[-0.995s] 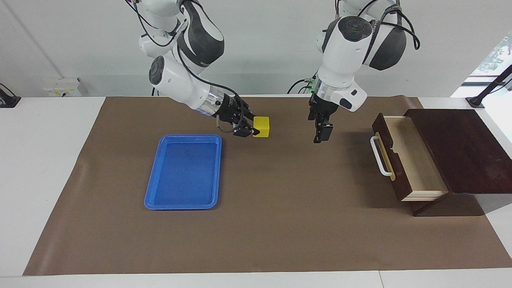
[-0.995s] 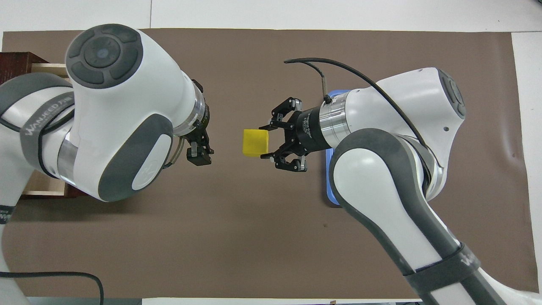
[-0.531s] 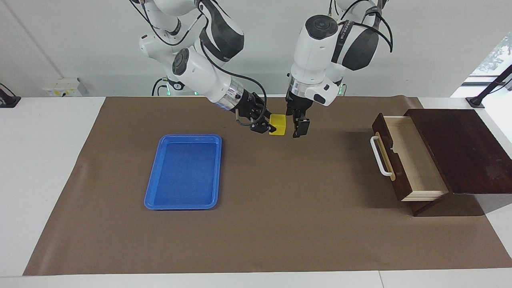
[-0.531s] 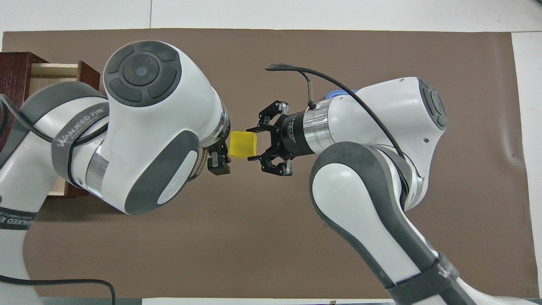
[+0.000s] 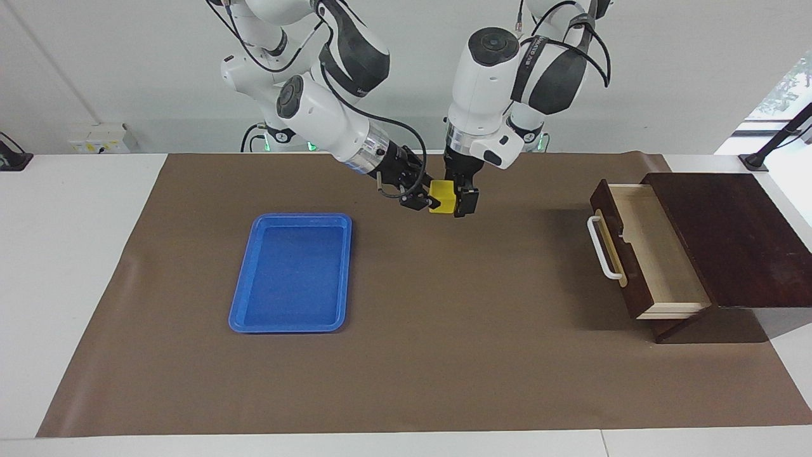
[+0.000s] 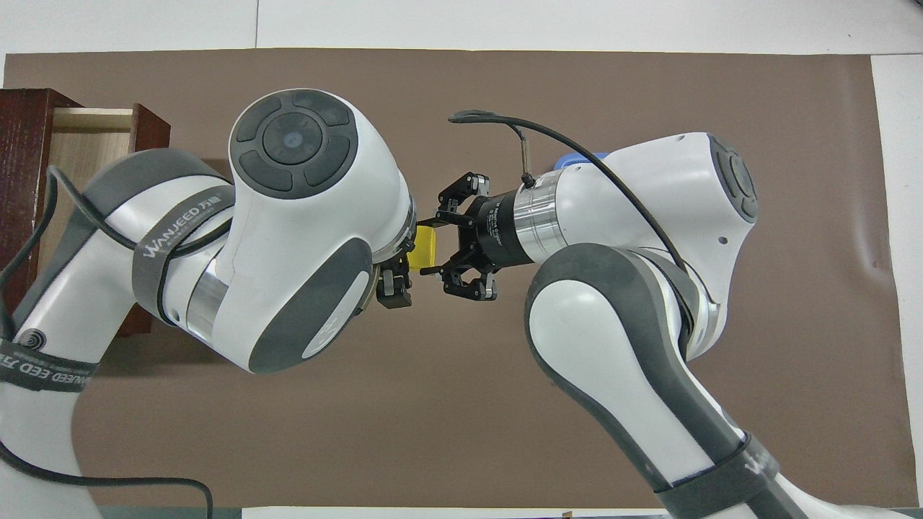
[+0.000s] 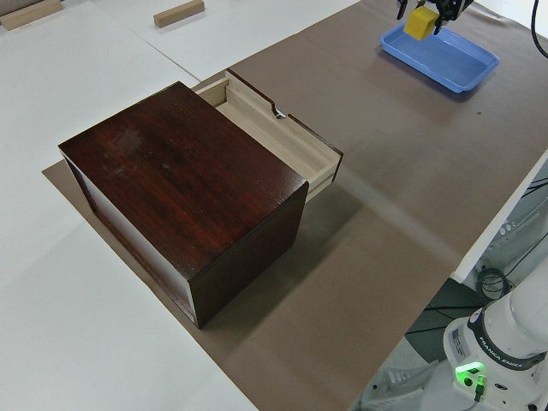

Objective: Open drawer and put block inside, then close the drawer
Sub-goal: 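Carry the block to the left gripper while the left gripper grasps it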

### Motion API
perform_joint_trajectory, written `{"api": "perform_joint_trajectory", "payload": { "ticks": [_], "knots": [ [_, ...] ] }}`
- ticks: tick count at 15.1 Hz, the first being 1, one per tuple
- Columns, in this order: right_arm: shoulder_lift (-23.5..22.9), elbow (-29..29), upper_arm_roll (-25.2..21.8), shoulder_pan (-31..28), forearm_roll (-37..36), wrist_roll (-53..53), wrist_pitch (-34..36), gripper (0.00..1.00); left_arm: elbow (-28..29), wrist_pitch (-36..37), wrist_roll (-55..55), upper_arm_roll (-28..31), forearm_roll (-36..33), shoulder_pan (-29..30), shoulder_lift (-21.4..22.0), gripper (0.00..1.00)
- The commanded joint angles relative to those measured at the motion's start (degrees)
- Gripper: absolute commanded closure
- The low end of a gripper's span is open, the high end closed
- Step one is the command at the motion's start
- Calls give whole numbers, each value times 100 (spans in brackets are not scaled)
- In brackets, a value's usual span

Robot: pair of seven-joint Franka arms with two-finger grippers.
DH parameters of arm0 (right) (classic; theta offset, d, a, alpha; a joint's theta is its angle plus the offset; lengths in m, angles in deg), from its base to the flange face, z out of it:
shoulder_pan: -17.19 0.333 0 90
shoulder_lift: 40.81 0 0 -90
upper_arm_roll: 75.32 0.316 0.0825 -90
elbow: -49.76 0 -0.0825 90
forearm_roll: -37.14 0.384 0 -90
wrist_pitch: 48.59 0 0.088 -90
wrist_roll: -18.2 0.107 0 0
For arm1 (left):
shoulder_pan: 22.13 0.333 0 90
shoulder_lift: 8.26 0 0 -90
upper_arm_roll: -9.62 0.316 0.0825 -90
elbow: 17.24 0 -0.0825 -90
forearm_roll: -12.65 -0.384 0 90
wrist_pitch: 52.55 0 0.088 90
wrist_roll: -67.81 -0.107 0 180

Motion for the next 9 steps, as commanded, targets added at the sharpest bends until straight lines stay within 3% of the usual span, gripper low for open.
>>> {"api": "perform_joint_trajectory", "payload": {
  "ticks": [1, 5, 9],
  "knots": [
    [-33, -85, 6, 17, -98, 179, -54, 100, -141, 15, 91, 90, 57, -112, -74, 30],
    [-33, -85, 6, 17, -98, 179, -54, 100, -141, -11, 82, 81, 83, -138, -74, 100],
    [-33, -85, 6, 17, -89, 187, -54, 100, -141, -47, 65, 81, 83, -130, -74, 100]
  ]
}}
